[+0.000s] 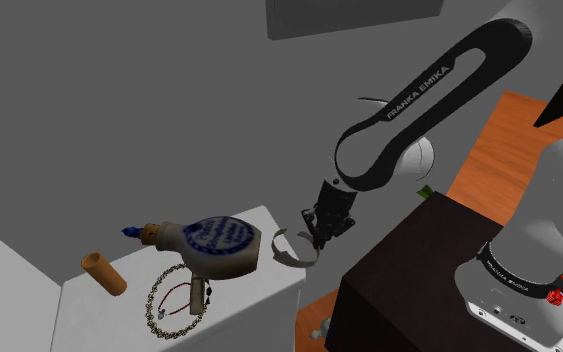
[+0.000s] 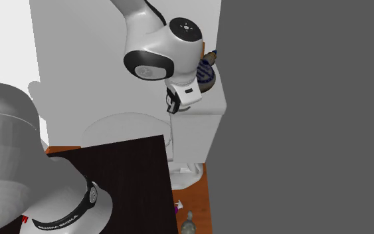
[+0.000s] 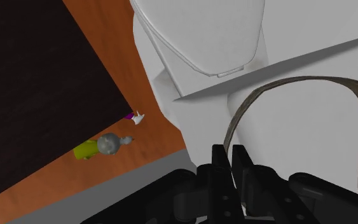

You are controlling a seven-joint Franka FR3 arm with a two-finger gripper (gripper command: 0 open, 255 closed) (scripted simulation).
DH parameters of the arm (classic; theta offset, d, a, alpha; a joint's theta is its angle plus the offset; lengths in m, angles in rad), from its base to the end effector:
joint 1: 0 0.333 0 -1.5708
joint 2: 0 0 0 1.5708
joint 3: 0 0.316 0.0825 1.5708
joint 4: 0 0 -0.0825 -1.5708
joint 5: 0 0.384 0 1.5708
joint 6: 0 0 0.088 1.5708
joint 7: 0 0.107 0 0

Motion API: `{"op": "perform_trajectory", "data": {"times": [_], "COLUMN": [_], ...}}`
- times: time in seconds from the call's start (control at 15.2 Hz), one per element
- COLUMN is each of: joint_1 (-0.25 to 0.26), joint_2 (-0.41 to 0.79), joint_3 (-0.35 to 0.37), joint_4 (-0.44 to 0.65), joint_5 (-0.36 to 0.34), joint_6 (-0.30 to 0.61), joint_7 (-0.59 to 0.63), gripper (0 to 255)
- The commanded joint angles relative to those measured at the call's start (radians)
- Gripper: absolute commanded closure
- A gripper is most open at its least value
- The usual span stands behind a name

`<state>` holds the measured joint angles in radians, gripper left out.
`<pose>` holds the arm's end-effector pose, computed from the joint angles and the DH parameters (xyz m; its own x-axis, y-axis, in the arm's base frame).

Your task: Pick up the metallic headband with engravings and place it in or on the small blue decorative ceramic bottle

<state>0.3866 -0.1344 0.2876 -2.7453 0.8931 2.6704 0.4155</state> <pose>0.3208 0.2218 0.2594 0.8547 -0.4669 -0.2268 -0.5174 -0.8012 -0.3005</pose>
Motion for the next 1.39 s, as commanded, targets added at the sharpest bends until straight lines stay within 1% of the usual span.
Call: {"op": "perform_trajectory", "data": {"times": [0.0, 0.59, 1.32], "joint_1": [-0.008, -0.041, -0.072], "joint_2": [-0.038, -0.178, -0.312], "joint_3": [-0.001, -0.003, -0.014], "joint_4": [-0.001, 0.009, 0.059], "joint_5": [-0.038, -0.149, -0.24], "joint_6": [-0.033, -0.174, -0.347], "joint_7": [0.038, 0.155, 0.255], "gripper": [255, 255, 255]}}
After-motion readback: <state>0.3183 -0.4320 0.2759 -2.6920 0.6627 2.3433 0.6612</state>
